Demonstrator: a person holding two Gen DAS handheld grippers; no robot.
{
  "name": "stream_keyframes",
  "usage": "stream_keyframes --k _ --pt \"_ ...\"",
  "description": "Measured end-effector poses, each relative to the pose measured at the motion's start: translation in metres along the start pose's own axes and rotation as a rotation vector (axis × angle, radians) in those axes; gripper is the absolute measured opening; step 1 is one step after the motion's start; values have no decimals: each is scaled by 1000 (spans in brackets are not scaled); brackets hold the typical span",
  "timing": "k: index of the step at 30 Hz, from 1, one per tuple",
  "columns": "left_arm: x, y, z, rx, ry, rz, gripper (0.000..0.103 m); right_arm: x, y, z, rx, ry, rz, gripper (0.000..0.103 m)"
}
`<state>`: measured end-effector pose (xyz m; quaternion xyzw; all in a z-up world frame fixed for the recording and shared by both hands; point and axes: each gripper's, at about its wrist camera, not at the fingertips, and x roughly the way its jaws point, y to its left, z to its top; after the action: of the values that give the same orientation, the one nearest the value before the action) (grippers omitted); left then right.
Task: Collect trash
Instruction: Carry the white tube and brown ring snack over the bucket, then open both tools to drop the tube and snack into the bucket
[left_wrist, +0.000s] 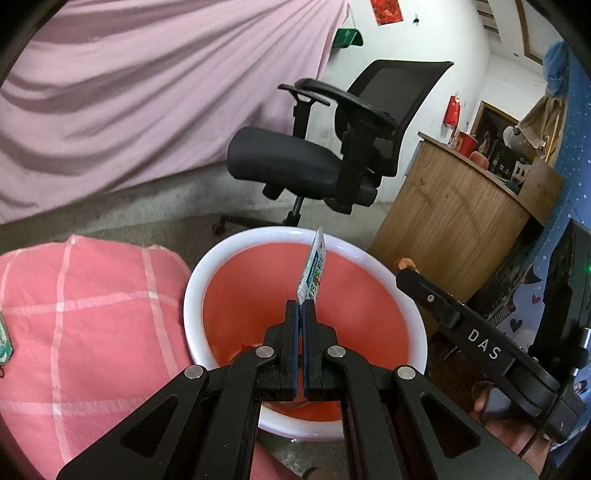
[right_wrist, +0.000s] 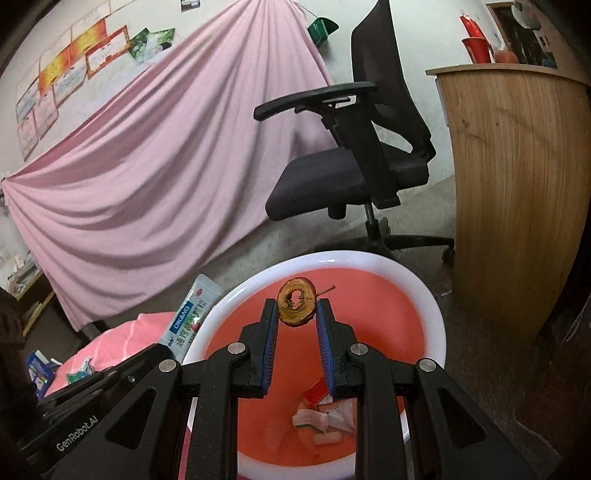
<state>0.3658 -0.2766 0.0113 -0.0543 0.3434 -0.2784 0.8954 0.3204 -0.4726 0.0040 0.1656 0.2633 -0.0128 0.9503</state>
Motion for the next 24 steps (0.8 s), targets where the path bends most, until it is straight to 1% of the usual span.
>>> stream_keyframes --k 3,5,7,8,11,13,15,17,19,20,21,22,24 --pt "3 5 0 -17 26 2 0 3 1 0 -6 12 -5 20" --pt "5 9 0 -32 40 19 1 5 1 1 -8 22 -7 20" --pt "6 15 1 -55 48 29 3 6 0 0 -6 25 -11 23" --pt "6 18 0 -71 52 33 4 6 0 0 -5 26 -13 25" --pt "3 27 -1 -108 59 47 11 5 1 1 -4 27 -14 26" --pt "-3 31 -1 -121 47 56 13 5 1 1 -10 20 -15 26" --pt "-11 36 1 -124 28 75 14 3 4 3 -20 7 -13 31" --pt "-21 39 3 -124 6 93 15 0 10 4 -38 -8 -10 32" --pt "-32 42 4 -122 -18 106 21 -4 17 6 -61 -23 -6 33" --pt "-41 45 5 -122 -39 117 28 -5 21 7 -72 -32 -2 34" --pt "-49 48 5 -124 -60 126 31 -7 26 8 -84 -45 3 37" --pt "-55 49 5 -125 -75 133 31 -9 30 8 -93 -56 7 39" --pt "-71 55 7 -120 -104 165 31 -14 41 9 -116 -91 24 47"
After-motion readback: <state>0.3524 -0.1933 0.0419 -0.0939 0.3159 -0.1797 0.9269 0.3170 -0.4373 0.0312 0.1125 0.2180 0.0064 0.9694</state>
